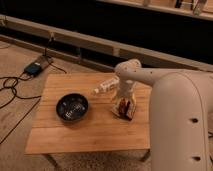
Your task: Place the pepper in the ceramic cup
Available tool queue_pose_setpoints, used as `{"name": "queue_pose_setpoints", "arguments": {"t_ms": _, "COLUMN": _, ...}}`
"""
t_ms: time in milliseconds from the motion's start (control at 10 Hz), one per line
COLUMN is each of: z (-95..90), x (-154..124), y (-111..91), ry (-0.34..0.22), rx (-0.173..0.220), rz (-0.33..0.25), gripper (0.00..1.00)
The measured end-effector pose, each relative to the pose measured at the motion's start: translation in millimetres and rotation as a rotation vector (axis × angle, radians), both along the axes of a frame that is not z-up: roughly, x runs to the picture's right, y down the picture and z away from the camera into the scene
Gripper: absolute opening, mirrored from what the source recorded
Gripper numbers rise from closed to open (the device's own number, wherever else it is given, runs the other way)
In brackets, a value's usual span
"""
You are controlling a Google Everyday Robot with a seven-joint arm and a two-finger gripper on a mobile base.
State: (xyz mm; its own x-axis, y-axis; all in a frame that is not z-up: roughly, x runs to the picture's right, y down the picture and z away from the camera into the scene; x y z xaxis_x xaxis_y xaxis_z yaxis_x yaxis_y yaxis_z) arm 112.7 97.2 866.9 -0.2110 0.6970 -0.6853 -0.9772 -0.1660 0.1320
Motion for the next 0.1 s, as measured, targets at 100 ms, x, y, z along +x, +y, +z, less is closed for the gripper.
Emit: {"name": "queue_pose_setpoints", "arguments": {"t_ms": 100, "z": -0.1, "x": 0.1, "y": 0.0, "ry": 0.0, "rx": 0.0, "rz": 0.0, "gripper": 0.8}}
